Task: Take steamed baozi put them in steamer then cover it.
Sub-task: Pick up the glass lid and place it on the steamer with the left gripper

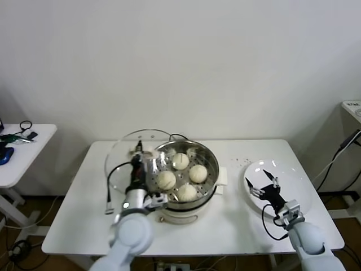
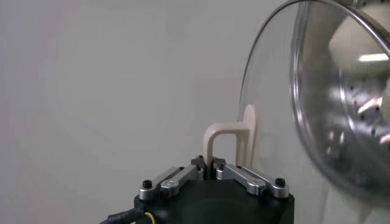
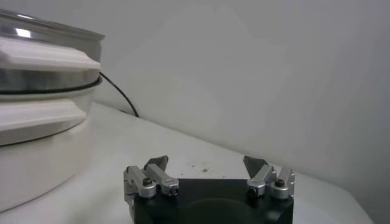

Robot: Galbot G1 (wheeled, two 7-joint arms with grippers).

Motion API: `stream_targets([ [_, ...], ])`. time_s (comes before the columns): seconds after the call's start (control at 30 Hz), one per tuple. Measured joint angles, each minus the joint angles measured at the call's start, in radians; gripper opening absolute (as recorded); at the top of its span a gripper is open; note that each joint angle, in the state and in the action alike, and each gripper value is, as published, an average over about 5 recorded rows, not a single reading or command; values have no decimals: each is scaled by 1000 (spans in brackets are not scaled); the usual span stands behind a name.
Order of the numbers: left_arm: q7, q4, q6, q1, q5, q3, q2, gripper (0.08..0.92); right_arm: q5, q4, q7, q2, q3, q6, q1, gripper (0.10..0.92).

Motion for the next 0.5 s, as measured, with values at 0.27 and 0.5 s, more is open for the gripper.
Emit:
stream_targets([
  [0.27, 49, 51, 46, -76, 24, 96, -78, 153, -1, -7, -9, -1, 28, 11, -13, 823],
  [0.5, 98, 91, 69, -97, 59, 147, -129, 153, -2, -14, -18, 2, 41, 16, -16, 823],
])
